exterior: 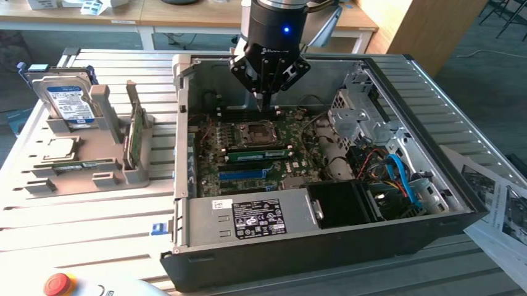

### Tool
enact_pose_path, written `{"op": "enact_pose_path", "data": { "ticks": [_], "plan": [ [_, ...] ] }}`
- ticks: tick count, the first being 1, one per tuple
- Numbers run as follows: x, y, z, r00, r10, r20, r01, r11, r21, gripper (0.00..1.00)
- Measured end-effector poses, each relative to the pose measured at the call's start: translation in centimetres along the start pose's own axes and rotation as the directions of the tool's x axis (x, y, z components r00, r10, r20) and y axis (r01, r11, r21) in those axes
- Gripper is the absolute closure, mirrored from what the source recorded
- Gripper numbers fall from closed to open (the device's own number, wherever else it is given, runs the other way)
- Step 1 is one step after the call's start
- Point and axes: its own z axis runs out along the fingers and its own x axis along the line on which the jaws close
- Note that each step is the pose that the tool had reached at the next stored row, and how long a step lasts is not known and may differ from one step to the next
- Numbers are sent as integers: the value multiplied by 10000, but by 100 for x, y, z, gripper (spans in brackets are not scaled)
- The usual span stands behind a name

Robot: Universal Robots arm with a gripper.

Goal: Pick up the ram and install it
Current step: 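Press down the ram until it locks into place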

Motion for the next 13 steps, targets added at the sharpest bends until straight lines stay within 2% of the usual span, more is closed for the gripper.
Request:
{"op": "enact_pose_path", "data": {
  "ticks": [3, 10, 12, 13],
  "plan": [
    [0, 0, -1, 10000, 0, 20, 0, 10000, 1, 89],
    [0, 0, -1, 10000, 0, 21, 0, 10000, 0, 89],
    [1, -1, -2, 10000, 0, 25, 0, 10000, -16, 89],
    [2, 0, -2, 10000, 2, 30, -2, 10000, -48, 89]
  ]
}}
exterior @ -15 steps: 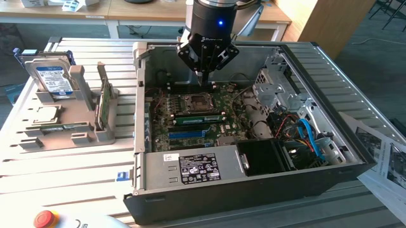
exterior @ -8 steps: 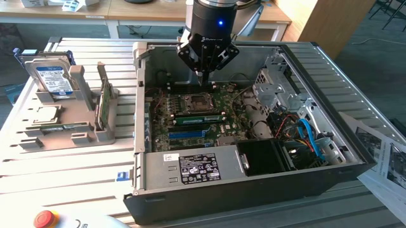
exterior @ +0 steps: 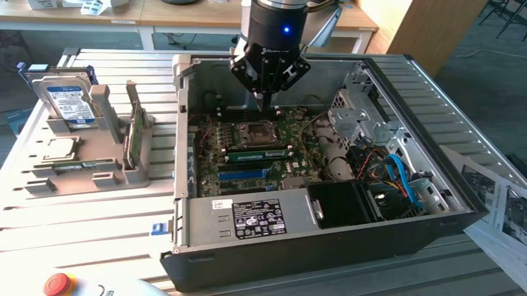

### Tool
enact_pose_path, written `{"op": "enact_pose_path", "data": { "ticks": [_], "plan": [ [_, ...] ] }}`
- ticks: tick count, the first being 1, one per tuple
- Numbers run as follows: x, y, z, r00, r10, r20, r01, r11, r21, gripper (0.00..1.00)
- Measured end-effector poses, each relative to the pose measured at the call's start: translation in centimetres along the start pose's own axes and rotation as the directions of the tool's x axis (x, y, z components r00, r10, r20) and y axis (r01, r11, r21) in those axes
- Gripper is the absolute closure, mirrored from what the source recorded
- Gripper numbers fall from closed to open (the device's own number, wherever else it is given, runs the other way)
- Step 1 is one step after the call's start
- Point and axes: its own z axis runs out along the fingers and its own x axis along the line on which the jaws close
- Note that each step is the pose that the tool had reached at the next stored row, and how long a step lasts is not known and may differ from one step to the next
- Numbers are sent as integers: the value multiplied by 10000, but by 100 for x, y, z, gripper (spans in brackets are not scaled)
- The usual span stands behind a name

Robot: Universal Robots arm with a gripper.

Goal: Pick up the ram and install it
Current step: 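Press down the ram until it locks into place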

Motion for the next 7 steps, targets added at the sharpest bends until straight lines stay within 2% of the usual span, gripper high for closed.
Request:
{"op": "enact_pose_path", "data": {
  "ticks": [1, 7],
  "plan": [
    [-1, 1, 0, 10000, -2, 49, 3, 9998, -201, 89],
    [-1, 1, 1, 10000, -2, 51, 3, 9998, -209, 89]
  ]
}}
